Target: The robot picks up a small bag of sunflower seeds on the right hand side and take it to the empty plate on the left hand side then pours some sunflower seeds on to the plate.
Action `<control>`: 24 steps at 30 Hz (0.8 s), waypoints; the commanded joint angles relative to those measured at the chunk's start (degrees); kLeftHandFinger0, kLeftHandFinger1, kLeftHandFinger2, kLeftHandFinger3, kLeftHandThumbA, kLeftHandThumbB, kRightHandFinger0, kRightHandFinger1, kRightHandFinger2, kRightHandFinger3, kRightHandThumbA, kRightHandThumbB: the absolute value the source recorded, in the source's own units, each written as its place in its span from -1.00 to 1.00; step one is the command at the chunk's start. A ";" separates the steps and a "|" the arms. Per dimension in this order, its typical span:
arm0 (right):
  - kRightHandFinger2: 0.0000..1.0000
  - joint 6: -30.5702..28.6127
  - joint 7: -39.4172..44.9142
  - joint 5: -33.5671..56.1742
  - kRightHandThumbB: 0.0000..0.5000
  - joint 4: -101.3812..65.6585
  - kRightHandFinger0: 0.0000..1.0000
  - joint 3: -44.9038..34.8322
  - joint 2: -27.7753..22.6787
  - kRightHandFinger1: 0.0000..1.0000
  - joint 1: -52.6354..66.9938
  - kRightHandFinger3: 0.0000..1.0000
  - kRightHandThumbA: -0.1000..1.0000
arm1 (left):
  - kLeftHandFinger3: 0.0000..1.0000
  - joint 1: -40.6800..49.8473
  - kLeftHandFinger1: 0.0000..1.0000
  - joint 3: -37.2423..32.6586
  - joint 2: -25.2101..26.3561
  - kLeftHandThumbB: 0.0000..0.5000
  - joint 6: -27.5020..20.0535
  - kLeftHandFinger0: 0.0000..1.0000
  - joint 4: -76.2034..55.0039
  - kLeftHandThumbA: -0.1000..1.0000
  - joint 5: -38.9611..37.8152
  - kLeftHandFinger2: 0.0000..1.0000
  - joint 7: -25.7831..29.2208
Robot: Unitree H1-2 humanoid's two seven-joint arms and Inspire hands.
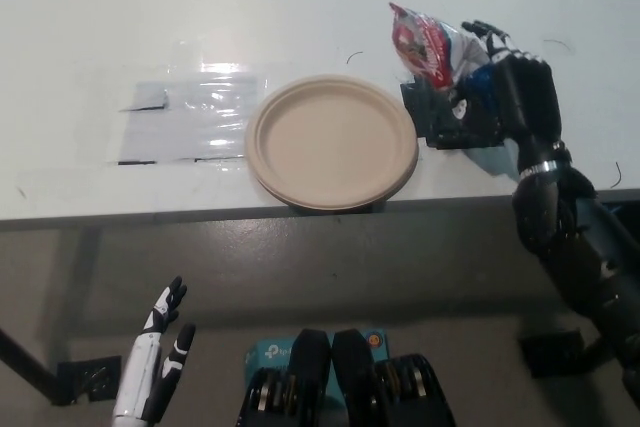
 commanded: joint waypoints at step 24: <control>0.89 1.00 4.79 -9.23 -0.44 10.70 -1.00 14.73 -1.06 -0.09 -15.78 0.47 -1.00 | 1.00 -0.60 1.00 -0.08 0.50 0.17 -2.50 1.00 -1.63 1.00 0.56 1.00 1.22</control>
